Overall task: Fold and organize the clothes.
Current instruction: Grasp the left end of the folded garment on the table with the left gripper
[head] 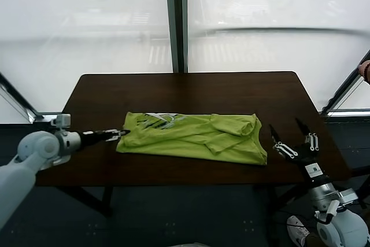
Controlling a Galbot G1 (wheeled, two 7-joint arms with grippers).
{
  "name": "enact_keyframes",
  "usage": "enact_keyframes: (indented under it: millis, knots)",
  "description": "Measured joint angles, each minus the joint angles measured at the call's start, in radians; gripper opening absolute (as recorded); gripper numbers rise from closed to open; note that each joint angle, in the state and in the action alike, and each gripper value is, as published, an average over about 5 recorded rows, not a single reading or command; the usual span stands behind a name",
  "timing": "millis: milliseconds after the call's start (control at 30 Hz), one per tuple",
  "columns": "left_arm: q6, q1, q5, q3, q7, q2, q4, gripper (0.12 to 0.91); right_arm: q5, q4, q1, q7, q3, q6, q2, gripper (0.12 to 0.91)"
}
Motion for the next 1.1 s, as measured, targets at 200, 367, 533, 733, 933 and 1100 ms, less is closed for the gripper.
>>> enact_keyframes:
  millis: [200,367,533,733,933,1100]
  knots:
    - [-0.001,-0.026,-0.004,0.034,0.002,-0.02,0.011,0.907,-0.001,0.003,-0.01,0.002,0.007,-0.001,0.005,0.907]
    - [-0.001,-0.035,-0.004,0.045,0.002,-0.032,0.012,0.904,-0.003,0.006,-0.007,0.003,0.001,-0.006,0.012,0.907]
    - [0.0,-0.044,0.0,0.049,0.001,-0.048,0.019,0.874,-0.002,0.021,-0.014,0.004,-0.005,-0.013,0.024,0.907]
    - [0.0,-0.049,0.012,0.057,0.0,-0.062,0.021,0.764,-0.003,0.036,-0.018,0.005,-0.004,-0.015,0.031,0.907]
    - [0.003,-0.047,0.029,0.055,-0.018,-0.076,0.012,0.423,-0.002,0.041,-0.015,0.007,-0.003,-0.016,0.033,0.907]
    - [0.007,-0.033,0.054,0.034,-0.044,-0.083,-0.005,0.179,0.0,0.042,-0.005,0.02,-0.008,-0.021,0.029,0.907]
